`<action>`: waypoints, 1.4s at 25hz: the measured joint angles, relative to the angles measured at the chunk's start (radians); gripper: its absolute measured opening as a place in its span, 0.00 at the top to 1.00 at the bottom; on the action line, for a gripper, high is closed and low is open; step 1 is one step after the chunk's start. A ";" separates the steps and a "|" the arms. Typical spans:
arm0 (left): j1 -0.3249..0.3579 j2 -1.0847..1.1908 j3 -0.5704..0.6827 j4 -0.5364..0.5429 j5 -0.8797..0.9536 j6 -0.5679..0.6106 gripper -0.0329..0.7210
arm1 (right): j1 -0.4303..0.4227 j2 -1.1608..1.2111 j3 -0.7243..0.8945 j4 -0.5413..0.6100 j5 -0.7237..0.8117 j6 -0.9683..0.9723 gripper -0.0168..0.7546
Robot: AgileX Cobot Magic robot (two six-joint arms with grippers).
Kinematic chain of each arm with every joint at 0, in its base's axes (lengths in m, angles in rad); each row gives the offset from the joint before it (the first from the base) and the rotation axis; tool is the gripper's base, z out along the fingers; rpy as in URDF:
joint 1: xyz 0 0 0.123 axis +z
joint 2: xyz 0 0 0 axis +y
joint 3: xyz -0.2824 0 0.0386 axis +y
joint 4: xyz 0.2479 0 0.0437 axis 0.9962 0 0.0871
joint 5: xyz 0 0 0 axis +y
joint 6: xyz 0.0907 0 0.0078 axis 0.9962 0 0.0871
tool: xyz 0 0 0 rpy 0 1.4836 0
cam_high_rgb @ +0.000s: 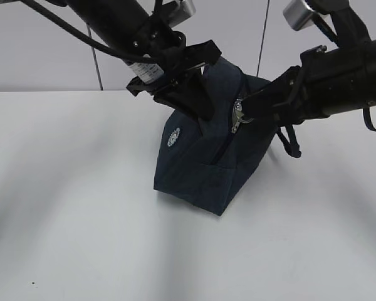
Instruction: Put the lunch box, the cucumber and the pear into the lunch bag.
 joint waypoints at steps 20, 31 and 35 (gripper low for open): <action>-0.033 -0.074 0.002 0.121 0.010 0.021 0.60 | -0.001 0.000 -0.001 -0.043 0.008 0.040 0.97; -0.171 -0.122 0.003 0.280 0.020 0.052 0.58 | -0.001 0.000 -0.001 -0.043 0.008 0.042 0.97; -0.227 -0.122 0.003 0.394 0.024 0.033 0.56 | -0.001 0.000 -0.001 -0.043 0.008 0.042 0.97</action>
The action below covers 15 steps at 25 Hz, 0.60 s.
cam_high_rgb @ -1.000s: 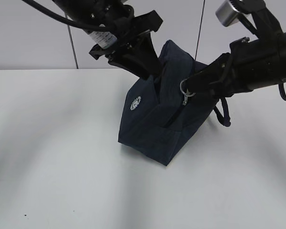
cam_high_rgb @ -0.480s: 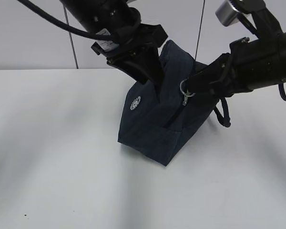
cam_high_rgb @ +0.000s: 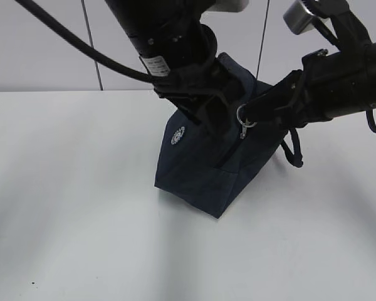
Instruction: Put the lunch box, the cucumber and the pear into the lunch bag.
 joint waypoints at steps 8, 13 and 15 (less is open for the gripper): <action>-0.018 0.020 0.000 0.040 -0.018 -0.037 0.56 | 0.000 0.000 0.000 0.000 0.000 0.000 0.97; -0.018 0.051 0.000 0.047 -0.046 -0.052 0.56 | 0.000 0.000 0.000 0.000 0.000 0.000 0.97; -0.018 0.061 0.000 0.055 -0.049 -0.052 0.56 | 0.000 0.000 0.000 0.000 0.000 0.000 0.97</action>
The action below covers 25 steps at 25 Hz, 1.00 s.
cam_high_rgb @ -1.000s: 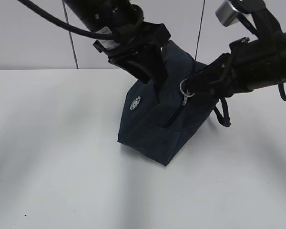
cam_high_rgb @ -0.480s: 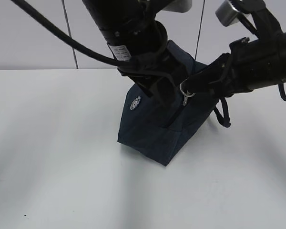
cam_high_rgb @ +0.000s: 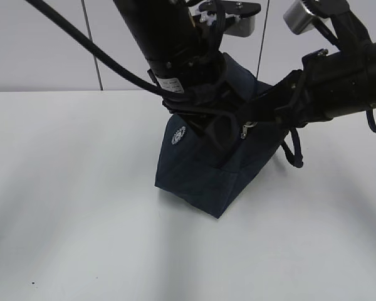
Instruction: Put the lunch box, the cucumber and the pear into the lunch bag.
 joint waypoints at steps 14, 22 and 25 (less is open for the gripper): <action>-0.001 0.058 0.000 0.100 -0.017 -0.026 0.96 | 0.000 0.000 0.000 0.000 -0.011 0.000 0.97; -0.001 0.058 0.000 0.130 0.006 -0.037 0.96 | 0.000 0.000 0.000 0.008 -0.049 0.000 0.97; -0.001 0.058 0.000 0.152 0.014 -0.052 0.96 | 0.000 0.000 -0.010 0.008 -0.052 0.000 0.97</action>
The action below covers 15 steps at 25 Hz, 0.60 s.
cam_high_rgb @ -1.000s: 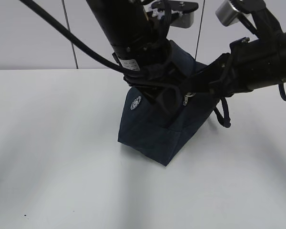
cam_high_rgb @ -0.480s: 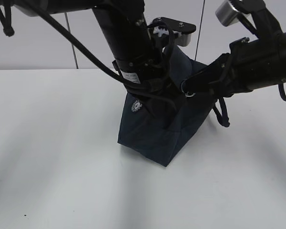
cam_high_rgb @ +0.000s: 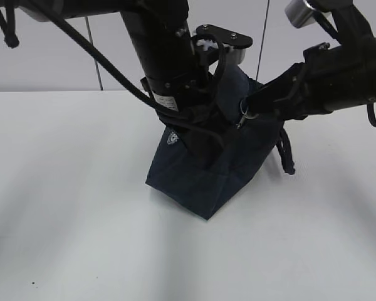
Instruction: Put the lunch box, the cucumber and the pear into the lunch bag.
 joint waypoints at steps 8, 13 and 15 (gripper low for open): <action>0.013 0.000 -0.001 0.018 0.010 -0.020 0.96 | 0.000 0.000 -0.036 0.000 -0.017 0.002 0.97; 0.018 -0.003 0.028 0.013 0.004 -0.022 0.96 | 0.000 0.017 -0.073 -0.002 -0.020 0.002 0.97; 0.024 -0.003 0.061 0.010 0.000 -0.022 0.96 | 0.000 0.035 -0.089 -0.004 -0.020 0.002 0.97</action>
